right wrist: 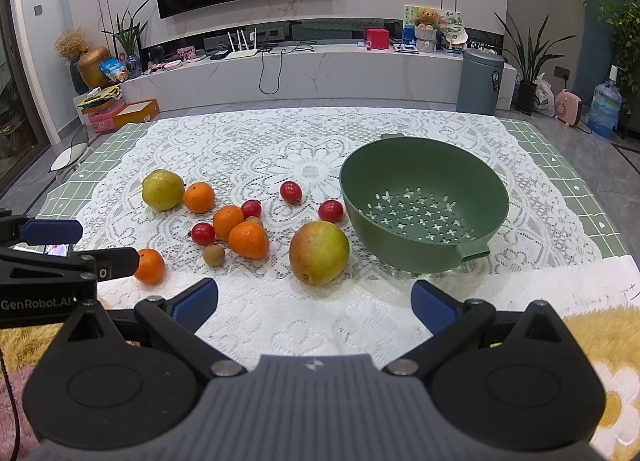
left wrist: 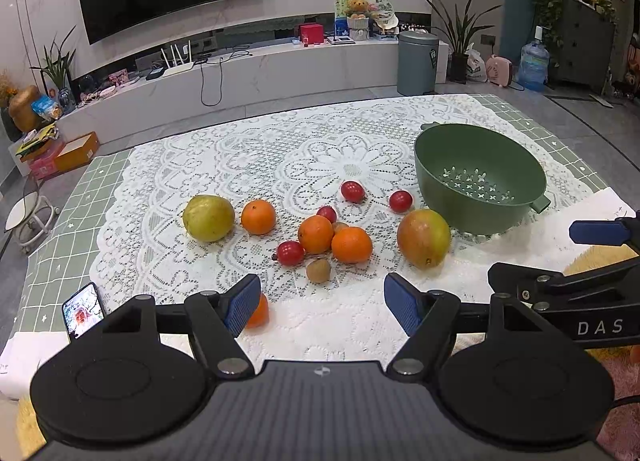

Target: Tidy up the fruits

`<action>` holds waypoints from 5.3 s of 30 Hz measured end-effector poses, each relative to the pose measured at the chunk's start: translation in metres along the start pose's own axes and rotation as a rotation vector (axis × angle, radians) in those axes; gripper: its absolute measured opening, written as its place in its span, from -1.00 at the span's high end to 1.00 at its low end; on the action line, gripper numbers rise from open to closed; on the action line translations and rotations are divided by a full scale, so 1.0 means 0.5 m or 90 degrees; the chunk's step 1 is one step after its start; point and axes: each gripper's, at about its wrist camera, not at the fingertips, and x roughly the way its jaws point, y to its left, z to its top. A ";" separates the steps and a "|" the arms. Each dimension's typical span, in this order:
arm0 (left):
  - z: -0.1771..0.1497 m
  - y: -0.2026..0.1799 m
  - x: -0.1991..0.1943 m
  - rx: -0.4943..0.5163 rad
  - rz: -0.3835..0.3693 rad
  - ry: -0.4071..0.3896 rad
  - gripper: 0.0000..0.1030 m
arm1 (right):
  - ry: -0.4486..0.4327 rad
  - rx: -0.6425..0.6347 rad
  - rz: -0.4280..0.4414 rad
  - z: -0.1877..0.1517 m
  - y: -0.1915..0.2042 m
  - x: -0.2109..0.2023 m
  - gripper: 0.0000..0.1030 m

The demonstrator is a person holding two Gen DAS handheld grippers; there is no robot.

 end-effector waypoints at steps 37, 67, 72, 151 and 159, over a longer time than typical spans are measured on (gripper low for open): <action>0.065 0.038 0.041 -0.007 0.017 -0.028 -0.62 | 0.012 0.047 0.037 0.016 -0.011 0.091 -0.92; 0.087 0.300 0.367 -0.251 0.044 0.043 -0.62 | 0.075 0.234 0.056 0.021 -0.060 0.351 -0.76; 0.078 0.307 0.393 -0.266 0.035 0.028 -0.62 | 0.067 0.248 0.071 0.017 -0.062 0.368 -0.75; 0.222 -0.159 0.276 0.044 -0.289 0.018 -0.52 | 0.105 -0.105 -0.020 0.162 -0.259 0.212 -0.22; 0.225 -0.198 0.316 0.084 -0.270 0.059 -0.52 | 0.155 -0.144 0.009 0.167 -0.262 0.272 -0.22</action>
